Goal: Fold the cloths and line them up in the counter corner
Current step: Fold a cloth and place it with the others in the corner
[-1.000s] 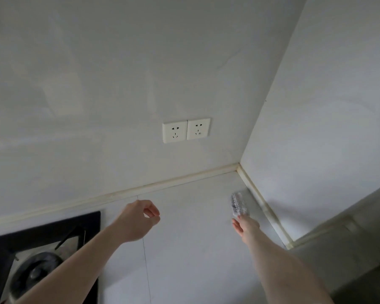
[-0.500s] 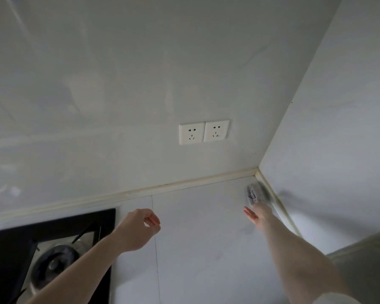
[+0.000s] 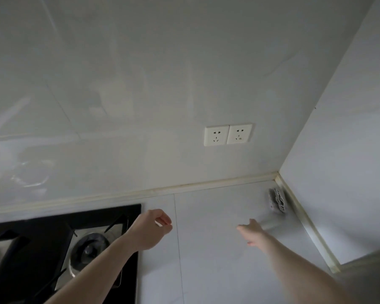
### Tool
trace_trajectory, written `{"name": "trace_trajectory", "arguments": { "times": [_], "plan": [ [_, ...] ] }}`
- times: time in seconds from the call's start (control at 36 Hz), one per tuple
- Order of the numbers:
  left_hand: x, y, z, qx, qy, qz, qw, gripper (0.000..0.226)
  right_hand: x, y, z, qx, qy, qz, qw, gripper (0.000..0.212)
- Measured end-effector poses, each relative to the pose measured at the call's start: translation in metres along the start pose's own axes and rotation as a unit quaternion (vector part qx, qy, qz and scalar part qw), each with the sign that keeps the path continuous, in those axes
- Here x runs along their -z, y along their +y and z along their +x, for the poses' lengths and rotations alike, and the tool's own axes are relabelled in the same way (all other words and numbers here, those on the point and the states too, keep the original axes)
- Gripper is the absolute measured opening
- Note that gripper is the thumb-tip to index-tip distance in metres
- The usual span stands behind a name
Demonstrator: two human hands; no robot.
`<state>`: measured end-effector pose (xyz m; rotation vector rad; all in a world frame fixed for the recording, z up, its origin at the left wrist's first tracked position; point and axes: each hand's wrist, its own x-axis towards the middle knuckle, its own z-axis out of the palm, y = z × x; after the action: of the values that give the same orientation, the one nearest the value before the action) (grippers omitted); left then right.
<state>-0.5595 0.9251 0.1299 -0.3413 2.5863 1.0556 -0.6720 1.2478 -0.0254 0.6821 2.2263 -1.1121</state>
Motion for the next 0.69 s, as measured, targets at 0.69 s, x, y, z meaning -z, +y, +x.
{"name": "trace_trajectory", "arguments": {
  "times": [0.69],
  "plan": [
    [0.120, -0.272, -0.321, 0.121, 0.238, 0.039, 0.963, 0.014, -0.314, -0.125, -0.359, 0.485, -0.243, -0.278, 0.793, 0.066]
  ]
}}
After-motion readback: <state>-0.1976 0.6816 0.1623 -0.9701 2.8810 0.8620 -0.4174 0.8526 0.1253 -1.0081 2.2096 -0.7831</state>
